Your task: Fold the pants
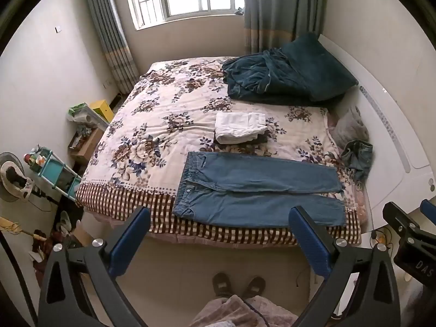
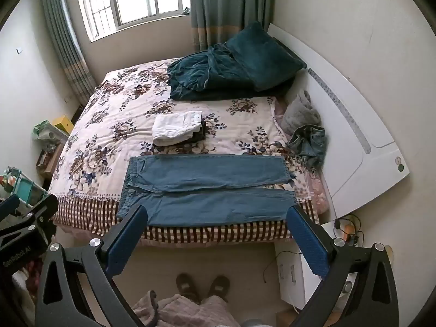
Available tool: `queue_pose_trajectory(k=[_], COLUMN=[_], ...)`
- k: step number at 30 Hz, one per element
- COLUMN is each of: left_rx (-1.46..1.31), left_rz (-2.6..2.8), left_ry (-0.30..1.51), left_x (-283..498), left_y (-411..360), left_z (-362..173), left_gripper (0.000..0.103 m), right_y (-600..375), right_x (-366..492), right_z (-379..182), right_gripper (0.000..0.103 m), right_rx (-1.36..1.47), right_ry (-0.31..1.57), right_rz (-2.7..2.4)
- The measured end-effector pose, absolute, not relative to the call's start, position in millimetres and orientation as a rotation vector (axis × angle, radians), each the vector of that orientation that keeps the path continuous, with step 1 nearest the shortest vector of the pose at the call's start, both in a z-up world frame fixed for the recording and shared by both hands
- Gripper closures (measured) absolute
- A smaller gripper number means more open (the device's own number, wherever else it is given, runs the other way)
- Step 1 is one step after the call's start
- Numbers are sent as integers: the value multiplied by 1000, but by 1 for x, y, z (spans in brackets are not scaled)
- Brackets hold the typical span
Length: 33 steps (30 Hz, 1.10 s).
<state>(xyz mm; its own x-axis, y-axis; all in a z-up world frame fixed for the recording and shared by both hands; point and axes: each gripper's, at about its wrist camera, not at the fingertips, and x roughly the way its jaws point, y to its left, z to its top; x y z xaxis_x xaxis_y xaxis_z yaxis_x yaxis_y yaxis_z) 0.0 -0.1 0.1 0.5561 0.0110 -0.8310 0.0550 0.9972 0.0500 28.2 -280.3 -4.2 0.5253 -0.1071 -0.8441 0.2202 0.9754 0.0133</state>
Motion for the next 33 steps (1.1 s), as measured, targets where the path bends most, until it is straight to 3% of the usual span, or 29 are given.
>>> queue_pose_trajectory(k=[33], left_rx=[89], left_rz=[-38], left_ry=[967], left_x=[2], left_y=[-11], left_z=[7], left_gripper=[0], right_y=[-290], right_x=[24], right_z=[-1], right_gripper=[0], right_rx=[132], right_ry=[998], right_rz=[-200])
